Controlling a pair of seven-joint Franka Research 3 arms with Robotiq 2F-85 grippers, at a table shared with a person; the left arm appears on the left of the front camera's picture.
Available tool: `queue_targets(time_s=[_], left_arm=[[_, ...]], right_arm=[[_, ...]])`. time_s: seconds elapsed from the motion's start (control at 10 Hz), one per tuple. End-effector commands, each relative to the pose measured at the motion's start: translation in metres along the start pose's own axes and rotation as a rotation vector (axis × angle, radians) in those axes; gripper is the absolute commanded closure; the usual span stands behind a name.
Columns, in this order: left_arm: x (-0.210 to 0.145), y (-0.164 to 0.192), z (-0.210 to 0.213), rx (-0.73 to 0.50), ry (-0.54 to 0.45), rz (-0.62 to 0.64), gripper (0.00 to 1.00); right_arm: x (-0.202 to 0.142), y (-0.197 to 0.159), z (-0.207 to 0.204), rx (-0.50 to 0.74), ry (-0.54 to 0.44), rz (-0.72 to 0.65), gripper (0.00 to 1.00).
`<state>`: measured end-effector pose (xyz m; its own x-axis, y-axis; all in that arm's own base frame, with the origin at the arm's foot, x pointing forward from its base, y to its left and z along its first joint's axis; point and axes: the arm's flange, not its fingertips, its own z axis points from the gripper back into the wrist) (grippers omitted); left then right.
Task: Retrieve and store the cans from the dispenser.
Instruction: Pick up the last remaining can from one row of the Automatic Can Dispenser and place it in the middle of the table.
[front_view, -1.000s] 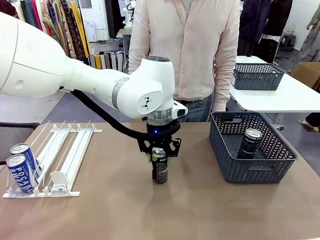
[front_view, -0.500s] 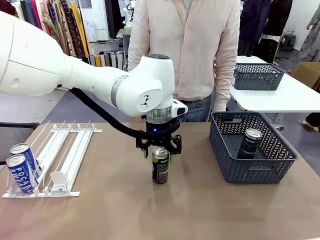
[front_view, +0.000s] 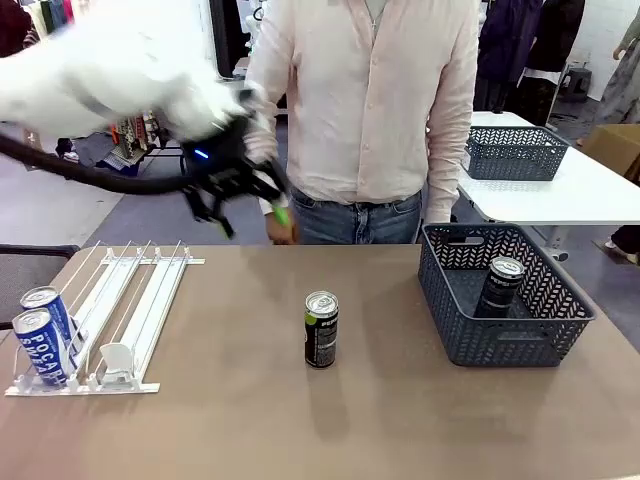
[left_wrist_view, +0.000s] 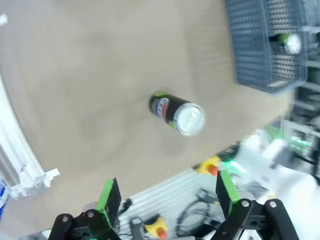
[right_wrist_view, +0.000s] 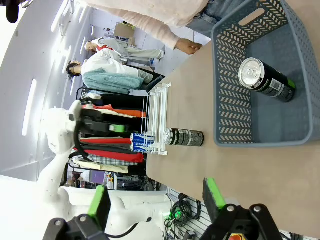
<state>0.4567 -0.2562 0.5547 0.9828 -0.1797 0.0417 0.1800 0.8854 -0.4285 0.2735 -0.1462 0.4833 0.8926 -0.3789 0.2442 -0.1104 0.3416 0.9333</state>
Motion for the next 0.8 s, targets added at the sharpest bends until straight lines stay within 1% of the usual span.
queue_targets(time_s=[0.0,0.1,0.2,0.3,0.4,0.5,0.6,0.7], left_arm=[[-0.021,0.121,0.048,-0.467,0.051,0.1,0.0],[-0.032,0.159,0.058,-0.533,0.009,0.214,0.0],[-0.059,0.217,0.067,-0.71,-0.038,0.276,0.0],[-0.085,0.265,0.071,-0.833,-0.091,0.338,0.0],[-0.109,0.302,0.071,-0.909,-0.109,0.358,0.0],[-0.127,0.323,0.065,-0.948,-0.126,0.393,0.0],[-0.136,0.331,0.059,-0.914,-0.111,0.375,0.0],[-0.123,0.326,0.072,-0.887,-0.085,0.377,0.0]], right_arm=[[0.003,0.001,-0.002,0.029,-0.015,0.027,0.0],[0.003,0.001,-0.002,0.029,-0.015,0.027,0.0],[0.003,0.001,-0.002,0.029,-0.015,0.027,0.0],[0.003,0.001,-0.002,0.029,-0.015,0.027,0.0],[0.003,0.001,-0.002,0.029,-0.015,0.027,0.0],[0.003,0.001,-0.002,0.029,-0.015,0.027,0.0],[0.003,0.001,-0.002,0.029,-0.015,0.027,0.0],[0.003,0.001,-0.002,0.029,-0.015,0.027,0.0]])
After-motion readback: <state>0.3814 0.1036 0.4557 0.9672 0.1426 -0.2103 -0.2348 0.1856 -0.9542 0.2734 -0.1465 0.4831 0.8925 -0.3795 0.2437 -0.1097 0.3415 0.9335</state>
